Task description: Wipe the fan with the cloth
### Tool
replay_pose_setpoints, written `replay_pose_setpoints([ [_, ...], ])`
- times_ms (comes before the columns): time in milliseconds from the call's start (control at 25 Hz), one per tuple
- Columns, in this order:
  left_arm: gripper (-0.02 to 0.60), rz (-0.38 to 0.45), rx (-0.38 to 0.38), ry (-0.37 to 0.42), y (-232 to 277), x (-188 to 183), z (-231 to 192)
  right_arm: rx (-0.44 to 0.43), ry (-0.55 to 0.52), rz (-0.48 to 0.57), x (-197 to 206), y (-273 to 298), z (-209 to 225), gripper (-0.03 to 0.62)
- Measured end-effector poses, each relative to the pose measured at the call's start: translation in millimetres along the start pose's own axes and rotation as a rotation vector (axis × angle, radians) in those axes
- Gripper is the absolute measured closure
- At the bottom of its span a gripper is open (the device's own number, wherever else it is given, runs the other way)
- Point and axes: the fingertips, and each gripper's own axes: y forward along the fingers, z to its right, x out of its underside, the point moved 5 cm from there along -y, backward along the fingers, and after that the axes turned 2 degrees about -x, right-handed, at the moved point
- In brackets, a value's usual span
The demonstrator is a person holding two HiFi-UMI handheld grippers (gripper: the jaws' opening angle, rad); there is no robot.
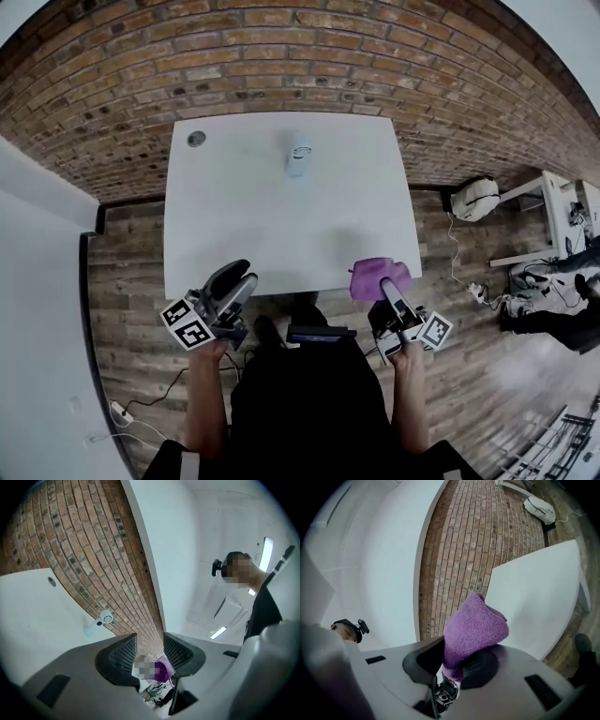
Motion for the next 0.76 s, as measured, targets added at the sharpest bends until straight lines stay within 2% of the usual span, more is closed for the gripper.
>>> replay_pose_setpoints([
  [200, 0.393, -0.004, 0.008, -0.006, -11.3, 8.0, 23.3, -0.023, -0.059, -0.072, 9.2, 7.5, -16.6, 0.517],
  [480, 0.393, 0.004, -0.052, 0.01, -11.3, 1.7, 30.3, -0.096, -0.17, -0.207, -0.9, 49.2, -39.5, 0.517],
  [760, 0.393, 0.011, -0.053, -0.024, 20.6, 15.8, 45.9, -0.092, -0.143, -0.224, -16.3, 31.2, -23.8, 0.517],
])
